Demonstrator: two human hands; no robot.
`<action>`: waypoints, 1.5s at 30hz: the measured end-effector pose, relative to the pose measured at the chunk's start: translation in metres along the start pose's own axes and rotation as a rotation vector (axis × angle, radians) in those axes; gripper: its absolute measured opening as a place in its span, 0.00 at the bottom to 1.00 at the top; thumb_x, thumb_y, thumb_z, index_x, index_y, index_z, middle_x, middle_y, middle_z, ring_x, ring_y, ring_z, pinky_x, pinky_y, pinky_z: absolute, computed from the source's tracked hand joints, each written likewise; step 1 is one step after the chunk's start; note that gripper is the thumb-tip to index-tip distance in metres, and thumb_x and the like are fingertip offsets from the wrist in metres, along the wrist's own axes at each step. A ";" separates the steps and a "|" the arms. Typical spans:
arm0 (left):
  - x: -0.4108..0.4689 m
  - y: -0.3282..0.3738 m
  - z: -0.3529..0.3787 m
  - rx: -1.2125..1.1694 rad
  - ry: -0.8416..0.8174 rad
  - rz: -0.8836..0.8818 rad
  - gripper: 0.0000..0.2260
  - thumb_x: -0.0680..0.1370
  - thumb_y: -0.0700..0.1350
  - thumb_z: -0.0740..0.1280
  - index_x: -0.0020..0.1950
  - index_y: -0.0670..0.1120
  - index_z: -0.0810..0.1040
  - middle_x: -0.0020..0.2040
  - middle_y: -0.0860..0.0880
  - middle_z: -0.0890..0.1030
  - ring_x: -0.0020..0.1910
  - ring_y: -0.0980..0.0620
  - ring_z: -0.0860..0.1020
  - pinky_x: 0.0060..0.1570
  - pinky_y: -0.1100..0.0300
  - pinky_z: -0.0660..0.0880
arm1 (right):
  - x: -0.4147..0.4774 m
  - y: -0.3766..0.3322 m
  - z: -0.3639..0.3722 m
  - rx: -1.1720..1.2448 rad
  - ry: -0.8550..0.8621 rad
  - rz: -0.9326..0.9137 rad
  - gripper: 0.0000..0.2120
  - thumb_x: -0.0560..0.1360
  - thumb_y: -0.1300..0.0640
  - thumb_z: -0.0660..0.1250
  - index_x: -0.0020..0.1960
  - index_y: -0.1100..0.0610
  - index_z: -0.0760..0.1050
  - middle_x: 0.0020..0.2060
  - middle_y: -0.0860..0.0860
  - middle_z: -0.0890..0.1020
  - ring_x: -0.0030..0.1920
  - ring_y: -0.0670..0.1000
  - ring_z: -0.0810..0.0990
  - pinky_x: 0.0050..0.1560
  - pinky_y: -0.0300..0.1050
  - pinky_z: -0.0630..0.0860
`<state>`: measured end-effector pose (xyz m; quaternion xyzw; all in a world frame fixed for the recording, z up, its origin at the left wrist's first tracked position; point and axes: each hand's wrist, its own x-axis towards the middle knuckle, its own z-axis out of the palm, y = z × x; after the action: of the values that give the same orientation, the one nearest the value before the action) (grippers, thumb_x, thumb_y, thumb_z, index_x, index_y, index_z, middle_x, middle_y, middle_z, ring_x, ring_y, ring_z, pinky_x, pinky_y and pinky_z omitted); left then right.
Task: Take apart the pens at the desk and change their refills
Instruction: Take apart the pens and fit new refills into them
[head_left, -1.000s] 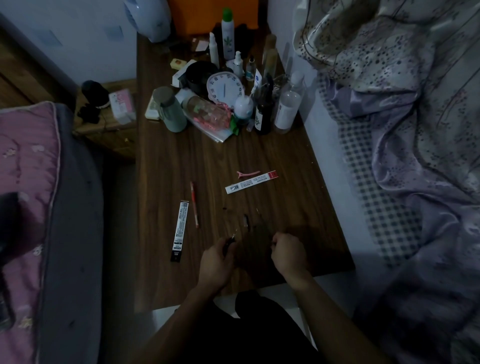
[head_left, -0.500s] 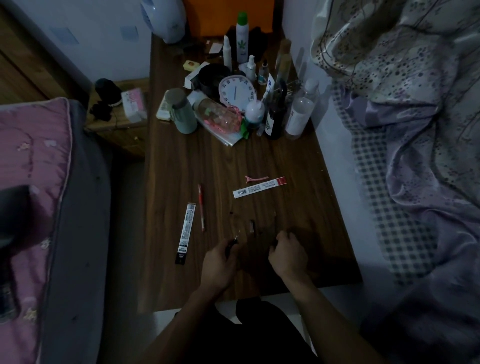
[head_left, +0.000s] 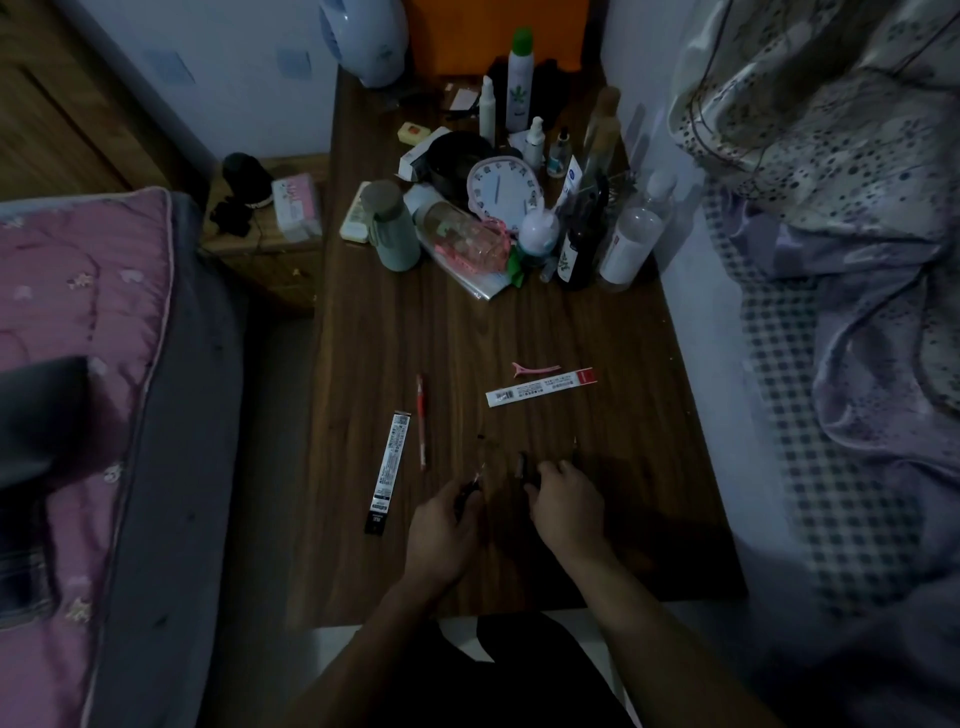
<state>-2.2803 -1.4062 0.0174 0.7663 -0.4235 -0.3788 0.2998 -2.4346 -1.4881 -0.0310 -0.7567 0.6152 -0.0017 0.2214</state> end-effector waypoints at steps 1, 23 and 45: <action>0.000 0.000 0.000 -0.003 0.002 -0.004 0.06 0.80 0.46 0.65 0.52 0.52 0.81 0.37 0.56 0.83 0.36 0.62 0.81 0.34 0.65 0.74 | 0.001 0.000 0.000 0.001 -0.006 0.000 0.08 0.78 0.48 0.66 0.52 0.52 0.79 0.47 0.50 0.81 0.48 0.52 0.81 0.45 0.46 0.75; 0.000 0.054 -0.027 -0.034 0.025 0.156 0.08 0.81 0.46 0.64 0.55 0.53 0.81 0.41 0.61 0.82 0.41 0.65 0.81 0.37 0.74 0.71 | -0.001 -0.039 -0.108 0.976 -0.018 0.144 0.11 0.76 0.57 0.71 0.44 0.40 0.81 0.44 0.40 0.84 0.43 0.40 0.84 0.37 0.35 0.80; -0.034 0.146 -0.102 0.008 0.006 0.457 0.09 0.81 0.41 0.64 0.57 0.47 0.83 0.32 0.64 0.78 0.29 0.67 0.75 0.31 0.75 0.63 | -0.026 -0.076 -0.218 1.090 -0.066 -0.337 0.06 0.71 0.58 0.72 0.45 0.48 0.84 0.44 0.51 0.87 0.44 0.48 0.85 0.42 0.40 0.81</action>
<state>-2.2685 -1.4298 0.1969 0.6527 -0.5867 -0.2973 0.3759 -2.4297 -1.5255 0.1982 -0.6205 0.3890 -0.3305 0.5954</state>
